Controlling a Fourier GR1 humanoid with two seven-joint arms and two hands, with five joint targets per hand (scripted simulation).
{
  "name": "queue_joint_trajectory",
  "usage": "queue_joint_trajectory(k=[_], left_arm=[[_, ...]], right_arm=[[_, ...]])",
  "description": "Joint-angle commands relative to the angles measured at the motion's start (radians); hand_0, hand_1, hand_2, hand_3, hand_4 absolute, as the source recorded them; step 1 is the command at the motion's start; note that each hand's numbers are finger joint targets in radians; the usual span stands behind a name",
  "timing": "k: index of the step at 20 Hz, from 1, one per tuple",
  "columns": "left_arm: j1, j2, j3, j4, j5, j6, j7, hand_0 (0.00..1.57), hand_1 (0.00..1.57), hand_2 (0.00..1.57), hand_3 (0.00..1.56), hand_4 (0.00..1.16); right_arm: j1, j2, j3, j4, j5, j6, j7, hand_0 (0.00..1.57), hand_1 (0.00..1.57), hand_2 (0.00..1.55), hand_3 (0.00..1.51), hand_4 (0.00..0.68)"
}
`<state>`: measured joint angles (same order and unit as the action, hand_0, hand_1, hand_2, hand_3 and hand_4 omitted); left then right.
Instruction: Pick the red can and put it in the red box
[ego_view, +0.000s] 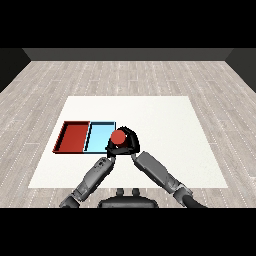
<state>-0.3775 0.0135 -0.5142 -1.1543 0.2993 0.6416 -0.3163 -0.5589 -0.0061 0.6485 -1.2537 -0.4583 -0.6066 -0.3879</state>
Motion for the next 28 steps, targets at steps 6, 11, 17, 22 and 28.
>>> queue_joint_trajectory(k=[6,11,17,22,28], left_arm=[[-0.011,-0.013,0.036,-0.031,-0.037,0.016,-0.001,1.57,1.57,1.53,1.45,1.12],[-0.014,-0.013,-0.013,-0.033,-0.046,0.063,0.000,1.57,1.57,1.56,1.48,1.13],[0.044,-0.013,0.050,-0.007,-0.037,-0.009,-0.031,1.57,1.57,1.57,1.51,1.14],[0.057,0.064,0.092,-0.089,-0.081,-0.036,0.053,1.57,1.57,1.57,1.49,1.13],[0.062,0.118,0.117,-0.108,-0.153,0.013,0.064,1.57,1.57,1.57,1.48,1.13]], right_arm=[[0.046,0.006,-0.011,-0.043,0.153,0.018,0.107,0.00,0.00,0.00,0.00,0.000],[0.037,0.006,-0.032,-0.091,0.181,0.005,0.162,0.00,0.00,0.00,0.00,0.000],[0.064,-0.027,-0.175,-0.131,0.175,0.127,0.131,0.00,0.00,0.00,0.00,0.000],[0.155,-0.065,-0.212,-0.239,0.204,0.111,0.126,0.00,0.00,0.00,0.00,0.000],[0.345,-0.186,-0.274,-0.433,0.178,0.184,0.064,0.00,0.00,0.00,0.00,0.000]])
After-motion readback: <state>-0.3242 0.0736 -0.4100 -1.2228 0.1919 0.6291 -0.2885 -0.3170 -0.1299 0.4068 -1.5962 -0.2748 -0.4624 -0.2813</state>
